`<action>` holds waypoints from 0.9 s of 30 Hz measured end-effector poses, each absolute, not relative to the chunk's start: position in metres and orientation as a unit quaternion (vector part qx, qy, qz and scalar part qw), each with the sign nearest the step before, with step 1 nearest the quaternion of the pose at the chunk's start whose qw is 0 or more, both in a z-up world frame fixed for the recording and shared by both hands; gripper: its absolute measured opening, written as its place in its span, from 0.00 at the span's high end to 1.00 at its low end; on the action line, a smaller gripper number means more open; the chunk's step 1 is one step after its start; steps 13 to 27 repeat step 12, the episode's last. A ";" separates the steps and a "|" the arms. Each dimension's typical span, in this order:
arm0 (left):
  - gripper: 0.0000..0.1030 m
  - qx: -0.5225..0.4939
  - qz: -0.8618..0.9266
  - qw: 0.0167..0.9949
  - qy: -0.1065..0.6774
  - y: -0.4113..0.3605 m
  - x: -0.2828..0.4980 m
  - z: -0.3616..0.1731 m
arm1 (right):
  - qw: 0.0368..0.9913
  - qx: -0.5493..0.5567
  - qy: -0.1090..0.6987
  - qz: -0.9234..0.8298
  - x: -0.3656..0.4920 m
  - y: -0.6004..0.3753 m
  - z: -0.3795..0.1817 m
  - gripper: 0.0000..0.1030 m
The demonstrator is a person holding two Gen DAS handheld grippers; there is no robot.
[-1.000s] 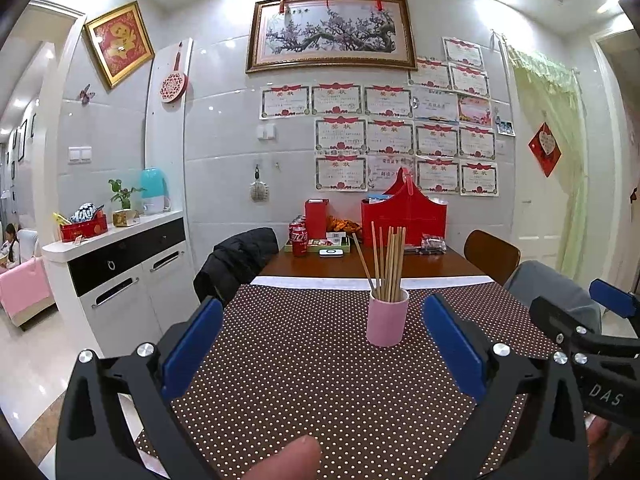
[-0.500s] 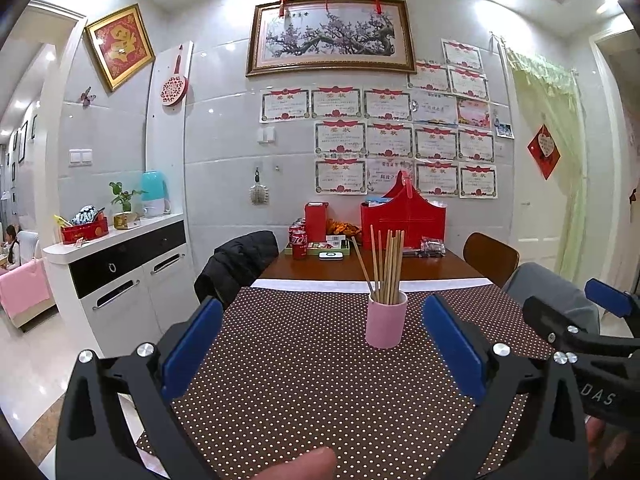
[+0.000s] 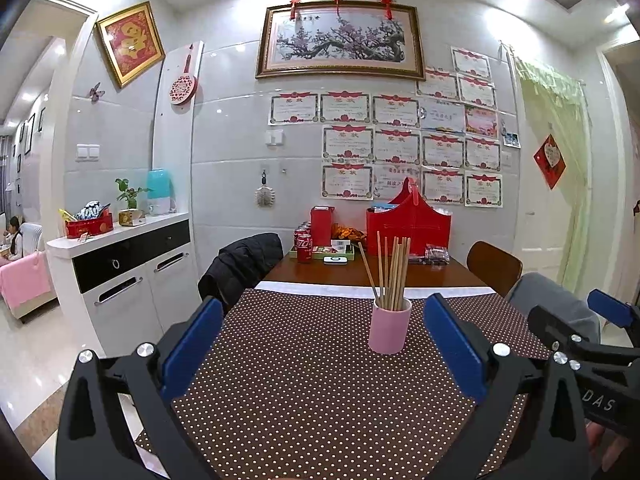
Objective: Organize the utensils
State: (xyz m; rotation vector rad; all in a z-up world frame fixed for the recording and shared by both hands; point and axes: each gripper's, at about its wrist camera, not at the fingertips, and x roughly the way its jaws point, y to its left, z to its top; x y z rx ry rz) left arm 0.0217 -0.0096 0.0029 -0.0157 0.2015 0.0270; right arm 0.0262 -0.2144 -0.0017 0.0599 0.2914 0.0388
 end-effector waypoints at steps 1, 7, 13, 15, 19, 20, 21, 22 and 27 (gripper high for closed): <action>0.04 -0.009 0.013 0.995 0.100 -0.009 0.022 0.003 | 0.989 0.030 0.146 0.020 0.026 -0.214 -0.002 0.06; 0.04 -0.003 0.017 0.995 0.102 -0.011 0.023 0.002 | 0.989 0.029 0.146 0.022 0.026 -0.213 0.000 0.06; 0.04 0.008 0.028 0.995 0.100 -0.014 0.021 0.004 | 0.989 0.033 0.145 0.022 0.028 -0.216 0.000 0.06; 0.04 0.008 0.028 0.995 0.100 -0.014 0.021 0.004 | 0.989 0.033 0.145 0.022 0.028 -0.216 0.000 0.06; 0.04 0.008 0.028 0.995 0.100 -0.014 0.021 0.004 | 0.989 0.033 0.145 0.022 0.028 -0.216 0.000 0.06; 0.04 0.008 0.028 0.995 0.100 -0.014 0.021 0.004 | 0.989 0.033 0.145 0.022 0.028 -0.216 0.000 0.06; 0.04 0.008 0.028 0.995 0.100 -0.014 0.021 0.004 | 0.989 0.033 0.145 0.022 0.028 -0.216 0.000 0.06; 0.04 0.008 0.028 0.995 0.100 -0.014 0.021 0.004 | 0.989 0.033 0.145 0.022 0.028 -0.216 0.000 0.06; 0.04 0.008 0.028 0.995 0.100 -0.014 0.021 0.004 | 0.989 0.033 0.145 0.022 0.028 -0.216 0.000 0.06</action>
